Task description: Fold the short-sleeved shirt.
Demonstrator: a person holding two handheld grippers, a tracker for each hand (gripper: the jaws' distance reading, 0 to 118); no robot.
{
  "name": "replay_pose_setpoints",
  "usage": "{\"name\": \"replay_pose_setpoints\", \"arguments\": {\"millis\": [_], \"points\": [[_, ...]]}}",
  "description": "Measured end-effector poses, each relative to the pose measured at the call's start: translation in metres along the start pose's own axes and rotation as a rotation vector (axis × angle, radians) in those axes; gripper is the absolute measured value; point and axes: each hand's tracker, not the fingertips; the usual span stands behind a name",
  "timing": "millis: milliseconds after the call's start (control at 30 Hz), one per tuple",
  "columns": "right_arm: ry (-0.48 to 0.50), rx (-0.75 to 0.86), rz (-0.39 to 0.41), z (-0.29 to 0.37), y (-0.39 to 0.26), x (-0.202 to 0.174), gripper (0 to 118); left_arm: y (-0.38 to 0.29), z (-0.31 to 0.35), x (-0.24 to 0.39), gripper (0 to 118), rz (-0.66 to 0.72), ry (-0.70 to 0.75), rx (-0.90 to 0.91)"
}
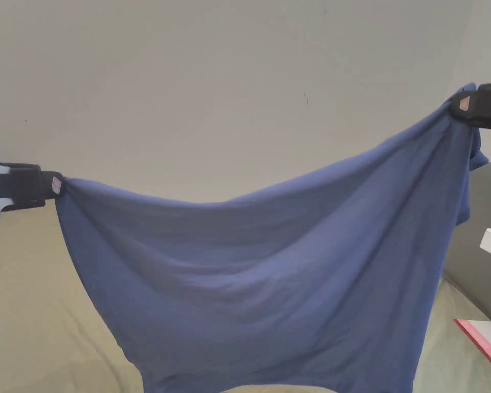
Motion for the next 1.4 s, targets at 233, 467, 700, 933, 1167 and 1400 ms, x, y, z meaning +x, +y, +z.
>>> {"name": "replay_pose_setpoints", "arguments": {"millis": [233,467,700,933,1167,1400], "points": [[-0.045,0.018,0.034,0.009,0.043,-0.001,6,0.048,-0.002,0.011,6,0.0,0.02,0.064],[-0.061,-0.002,0.051,0.006,0.052,0.005,6,0.103,0.001,0.015,5,-0.001,0.073,0.132],[-0.063,-0.029,0.055,-0.021,0.044,0.007,6,0.133,-0.009,0.041,5,-0.069,0.122,0.135],[-0.069,-0.067,0.042,-0.07,0.041,0.017,6,0.161,-0.068,0.02,5,-0.079,0.153,0.121],[-0.073,-0.058,0.062,-0.118,0.051,0.016,6,0.18,-0.118,-0.001,4,-0.06,0.17,0.104],[-0.096,-0.027,0.125,-0.185,0.067,0.014,6,0.203,-0.163,-0.025,4,-0.061,0.228,0.092]]}}
